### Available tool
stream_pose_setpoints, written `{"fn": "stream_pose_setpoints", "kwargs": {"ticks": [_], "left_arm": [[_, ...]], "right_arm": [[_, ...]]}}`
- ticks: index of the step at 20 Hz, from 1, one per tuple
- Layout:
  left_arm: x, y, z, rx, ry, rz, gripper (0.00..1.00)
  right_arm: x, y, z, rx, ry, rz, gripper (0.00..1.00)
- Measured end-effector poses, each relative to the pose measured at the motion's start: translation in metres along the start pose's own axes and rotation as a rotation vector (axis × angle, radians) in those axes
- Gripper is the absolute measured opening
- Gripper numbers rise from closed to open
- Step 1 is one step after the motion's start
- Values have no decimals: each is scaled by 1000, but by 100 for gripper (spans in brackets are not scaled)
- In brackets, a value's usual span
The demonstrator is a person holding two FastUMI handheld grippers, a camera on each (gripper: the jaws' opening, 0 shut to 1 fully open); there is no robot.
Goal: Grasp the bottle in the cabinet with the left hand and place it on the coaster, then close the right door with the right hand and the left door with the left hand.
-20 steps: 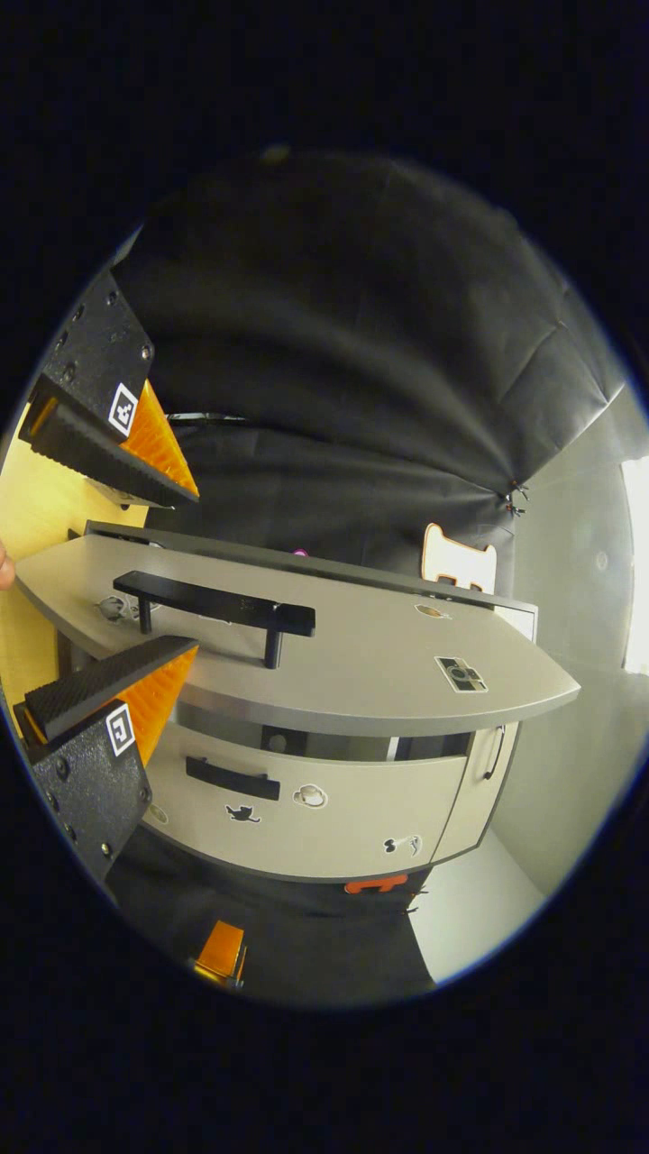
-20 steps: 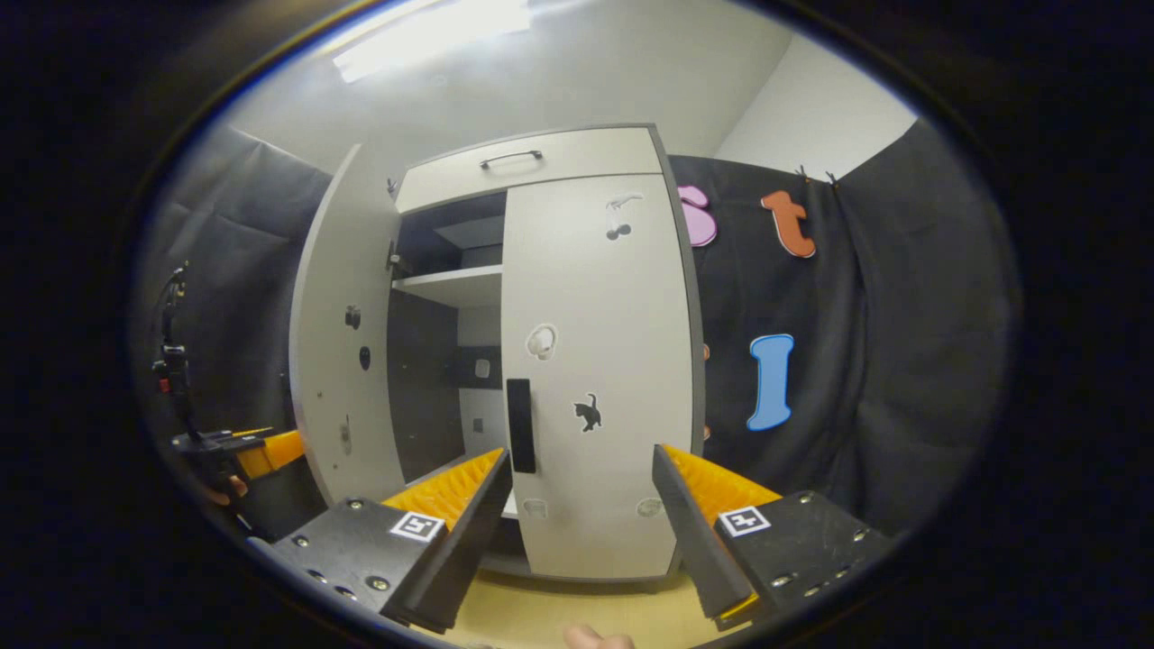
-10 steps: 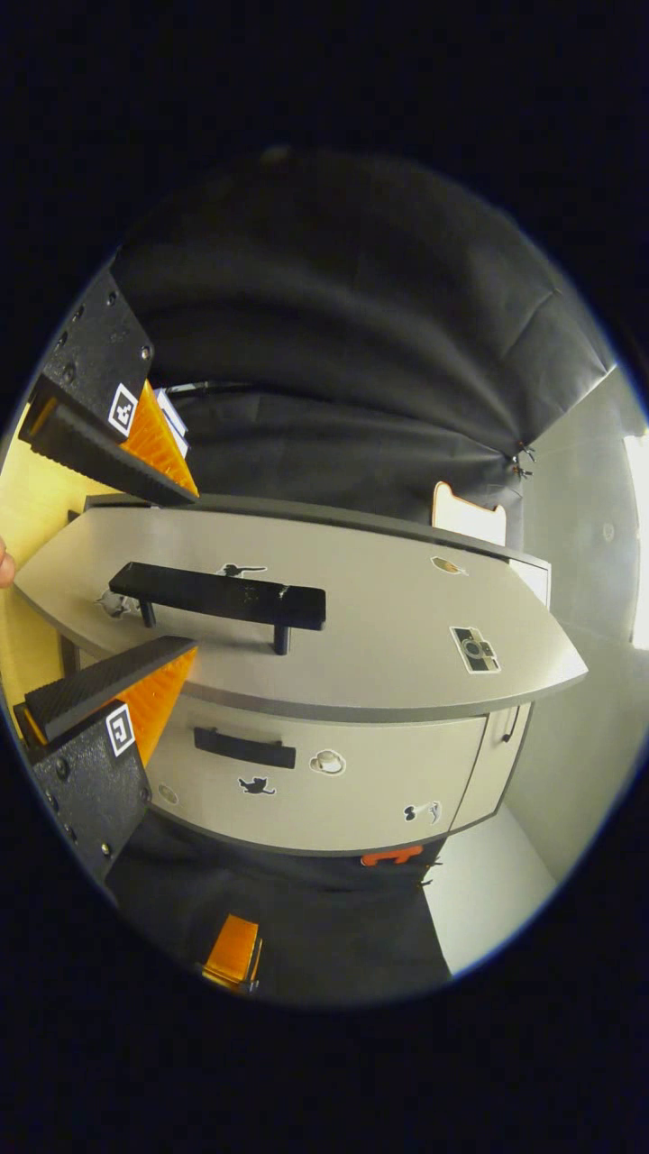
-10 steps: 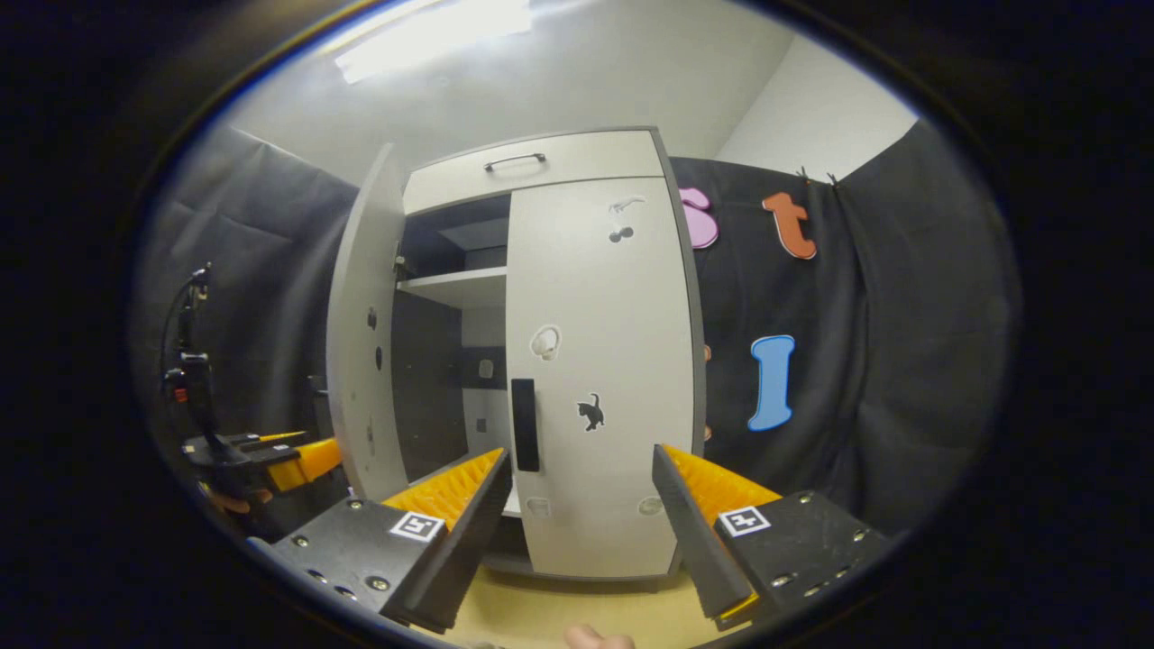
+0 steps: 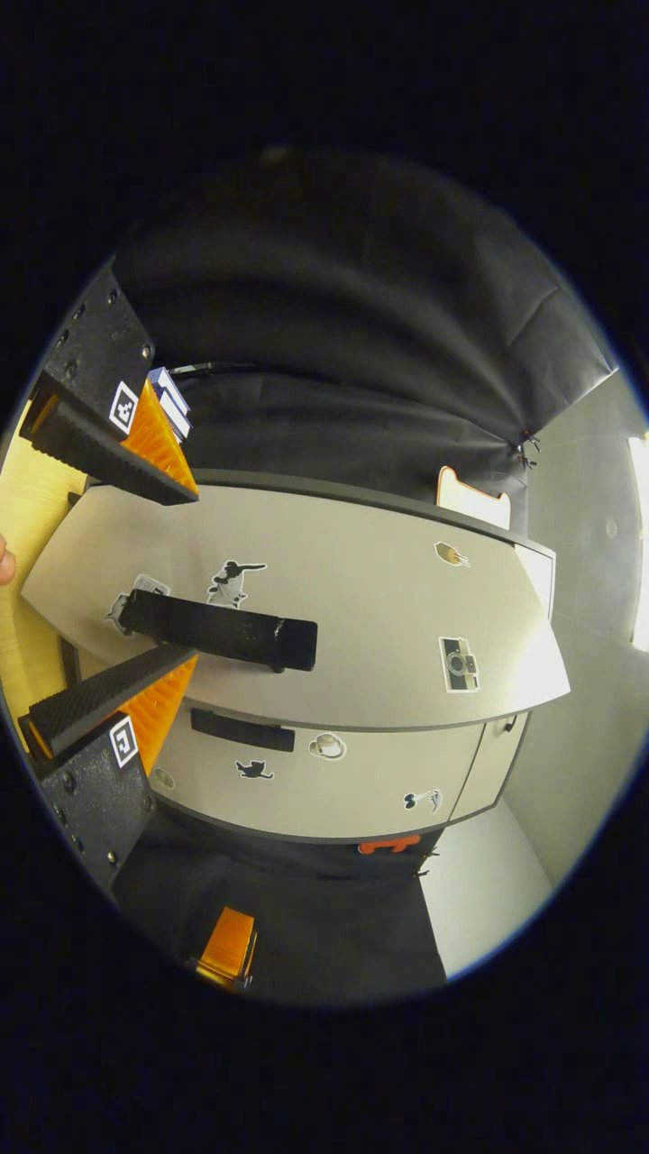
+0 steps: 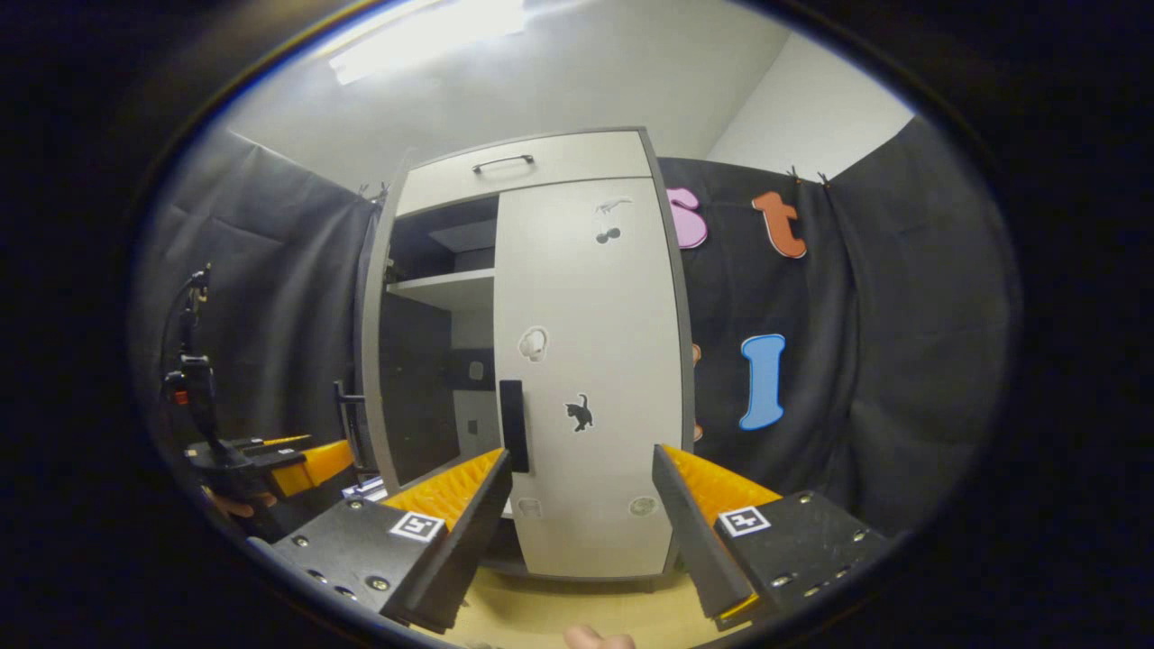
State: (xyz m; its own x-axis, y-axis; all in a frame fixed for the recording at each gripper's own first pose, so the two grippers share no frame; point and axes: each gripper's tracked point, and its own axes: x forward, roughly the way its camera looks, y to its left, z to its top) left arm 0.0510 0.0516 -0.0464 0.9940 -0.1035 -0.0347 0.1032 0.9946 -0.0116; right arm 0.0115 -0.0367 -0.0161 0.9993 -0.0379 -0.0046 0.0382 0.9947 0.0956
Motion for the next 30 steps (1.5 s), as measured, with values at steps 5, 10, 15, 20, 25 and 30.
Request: {"fn": "stream_pose_setpoints", "kwargs": {"ticks": [5,10,15,20,25,30], "left_arm": [[-1,-5,1,-25,2,-9,88],[-1,-4,2,-20,5,2,93],[-5,-6,11,-15,-13,1,93],[-11,-8,20,-5,-31,2,93],[-16,-14,31,-1,-52,-5,93],[-21,-20,41,-3,-72,-8,93]], "right_arm": [[2,-1,-1,-1,1,2,92],[6,-2,2,7,-8,7,95],[9,0,5,12,-18,17,95],[8,1,6,12,-21,22,95],[4,-1,5,6,-21,20,92],[0,-2,5,-1,-21,21,95]]}}
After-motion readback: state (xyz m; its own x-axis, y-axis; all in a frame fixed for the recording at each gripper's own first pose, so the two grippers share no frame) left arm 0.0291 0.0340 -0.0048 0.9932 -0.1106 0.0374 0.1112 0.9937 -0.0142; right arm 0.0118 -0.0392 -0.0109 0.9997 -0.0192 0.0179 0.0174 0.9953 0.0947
